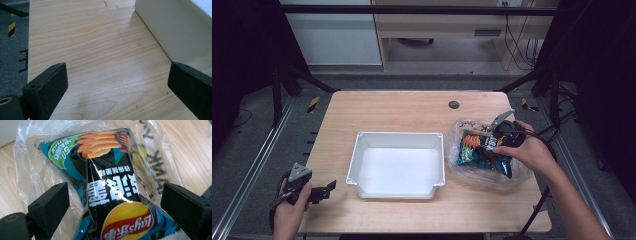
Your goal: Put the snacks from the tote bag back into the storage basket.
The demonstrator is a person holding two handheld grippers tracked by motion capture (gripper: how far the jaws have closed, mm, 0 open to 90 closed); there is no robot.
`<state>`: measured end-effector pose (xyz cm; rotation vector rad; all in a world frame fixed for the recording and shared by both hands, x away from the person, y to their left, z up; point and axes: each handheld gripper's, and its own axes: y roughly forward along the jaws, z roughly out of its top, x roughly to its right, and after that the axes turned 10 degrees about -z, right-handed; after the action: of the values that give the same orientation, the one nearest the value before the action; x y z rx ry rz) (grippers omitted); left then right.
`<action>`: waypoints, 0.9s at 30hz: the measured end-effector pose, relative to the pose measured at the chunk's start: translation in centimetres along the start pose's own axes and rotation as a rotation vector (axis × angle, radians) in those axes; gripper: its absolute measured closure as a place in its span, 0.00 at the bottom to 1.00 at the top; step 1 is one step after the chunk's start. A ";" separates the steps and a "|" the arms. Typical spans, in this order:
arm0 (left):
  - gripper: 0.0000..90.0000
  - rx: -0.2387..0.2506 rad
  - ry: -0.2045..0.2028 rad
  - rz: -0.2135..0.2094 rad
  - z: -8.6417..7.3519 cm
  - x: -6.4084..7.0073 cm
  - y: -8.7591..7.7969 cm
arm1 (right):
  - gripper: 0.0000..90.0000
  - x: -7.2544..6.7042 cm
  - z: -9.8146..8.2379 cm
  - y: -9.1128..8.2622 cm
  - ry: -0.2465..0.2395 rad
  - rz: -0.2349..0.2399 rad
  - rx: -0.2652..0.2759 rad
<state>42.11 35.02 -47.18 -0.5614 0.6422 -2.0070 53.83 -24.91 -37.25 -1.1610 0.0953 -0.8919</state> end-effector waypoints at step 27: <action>0.03 -0.016 0.013 -0.010 0.0 0.0 0.2 | 0.11 0.7 1.0 3.6 -0.102 0.085 -0.102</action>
<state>42.24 34.90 -47.28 -0.5627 0.6648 -2.0174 56.84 -24.18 -39.54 -1.2861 0.1067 -0.7586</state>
